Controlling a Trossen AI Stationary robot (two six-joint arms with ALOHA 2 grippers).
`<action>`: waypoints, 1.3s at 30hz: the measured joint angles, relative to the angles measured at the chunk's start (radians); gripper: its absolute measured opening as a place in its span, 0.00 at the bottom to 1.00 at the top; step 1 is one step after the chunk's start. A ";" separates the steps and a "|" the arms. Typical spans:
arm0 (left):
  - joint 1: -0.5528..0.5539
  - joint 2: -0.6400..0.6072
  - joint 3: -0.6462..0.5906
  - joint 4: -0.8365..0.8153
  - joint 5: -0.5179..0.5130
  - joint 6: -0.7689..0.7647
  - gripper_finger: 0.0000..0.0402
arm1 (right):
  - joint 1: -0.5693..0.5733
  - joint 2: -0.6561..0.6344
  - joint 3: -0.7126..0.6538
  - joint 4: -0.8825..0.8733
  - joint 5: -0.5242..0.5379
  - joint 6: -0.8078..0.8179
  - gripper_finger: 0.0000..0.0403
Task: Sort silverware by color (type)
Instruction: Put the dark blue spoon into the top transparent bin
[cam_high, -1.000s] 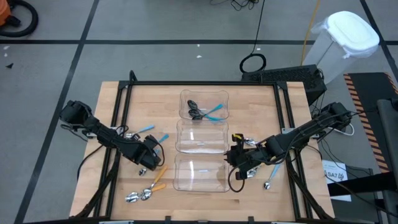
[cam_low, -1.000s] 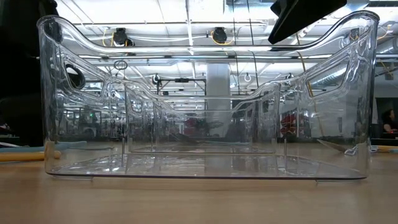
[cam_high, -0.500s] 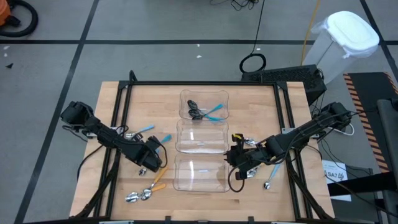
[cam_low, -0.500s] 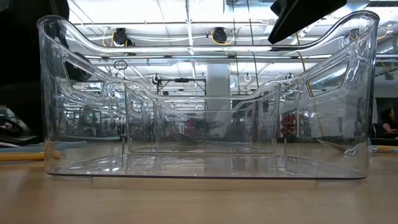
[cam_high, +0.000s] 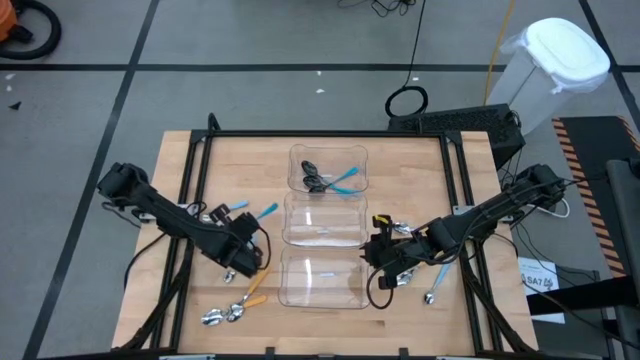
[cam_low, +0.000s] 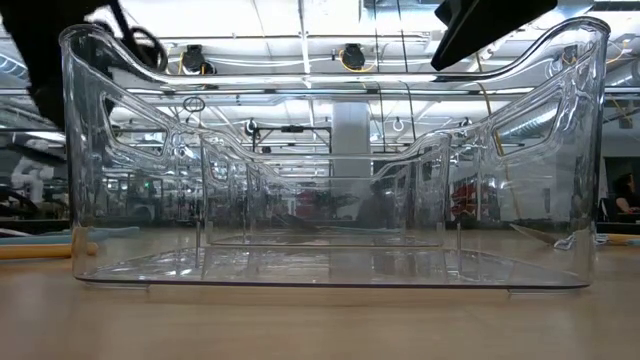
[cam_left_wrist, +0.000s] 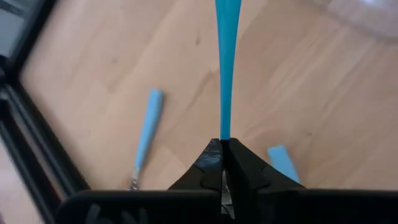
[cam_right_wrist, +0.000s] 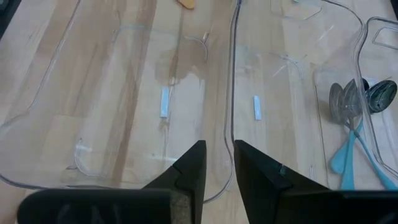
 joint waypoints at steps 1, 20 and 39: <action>-0.003 0.000 0.024 -0.011 -0.014 0.010 0.02 | 0.000 0.000 0.000 0.004 0.001 0.000 0.20; -0.025 -0.002 0.341 0.073 -0.210 0.418 0.02 | 0.000 0.000 0.000 0.054 0.134 0.052 0.21; 0.115 -0.002 0.341 0.467 0.032 0.908 0.02 | 0.000 0.000 0.000 0.169 0.286 -0.053 0.58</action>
